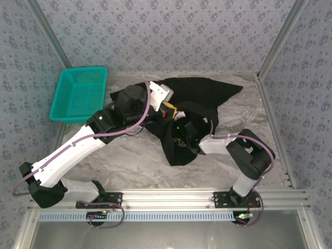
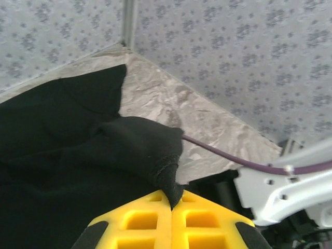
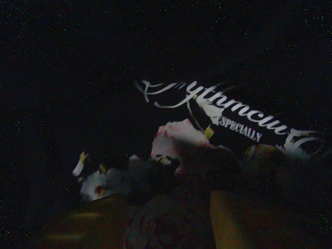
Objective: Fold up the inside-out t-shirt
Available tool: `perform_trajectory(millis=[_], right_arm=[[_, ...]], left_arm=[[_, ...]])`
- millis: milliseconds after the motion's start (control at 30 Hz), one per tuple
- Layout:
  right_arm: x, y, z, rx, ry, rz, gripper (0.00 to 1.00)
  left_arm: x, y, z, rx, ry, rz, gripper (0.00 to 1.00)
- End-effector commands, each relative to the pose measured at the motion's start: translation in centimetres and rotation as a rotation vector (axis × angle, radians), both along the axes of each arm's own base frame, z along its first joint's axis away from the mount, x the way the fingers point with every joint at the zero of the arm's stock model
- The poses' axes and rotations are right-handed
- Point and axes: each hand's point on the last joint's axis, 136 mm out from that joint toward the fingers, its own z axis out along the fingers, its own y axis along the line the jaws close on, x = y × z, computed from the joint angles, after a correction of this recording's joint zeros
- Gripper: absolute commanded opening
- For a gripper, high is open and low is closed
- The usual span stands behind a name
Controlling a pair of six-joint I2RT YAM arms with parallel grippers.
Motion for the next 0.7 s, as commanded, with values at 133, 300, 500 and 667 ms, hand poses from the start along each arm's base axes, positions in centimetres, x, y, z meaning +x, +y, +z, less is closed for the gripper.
perform_trajectory(millis=[133, 300, 500, 667], right_arm=[[3.4, -0.1, -1.9, -0.021, 0.048, -0.136, 0.48], [6.0, -0.5, -2.5, 0.051, 0.12, -0.216, 0.5], [8.3, -0.1, -3.3, 0.111, 0.201, -0.29, 0.53], [9.7, 0.0, -4.4, 0.138, 0.267, -0.361, 0.59]], left_arm=[[-5.2, -2.2, 7.4, -0.273, -0.044, -0.276, 0.0], [-5.9, -2.4, 8.6, -0.289, -0.082, -0.311, 0.0], [-6.7, -1.4, 10.7, -0.323, -0.14, -0.318, 0.0], [-6.8, -0.9, 12.2, -0.344, -0.177, -0.313, 0.0]])
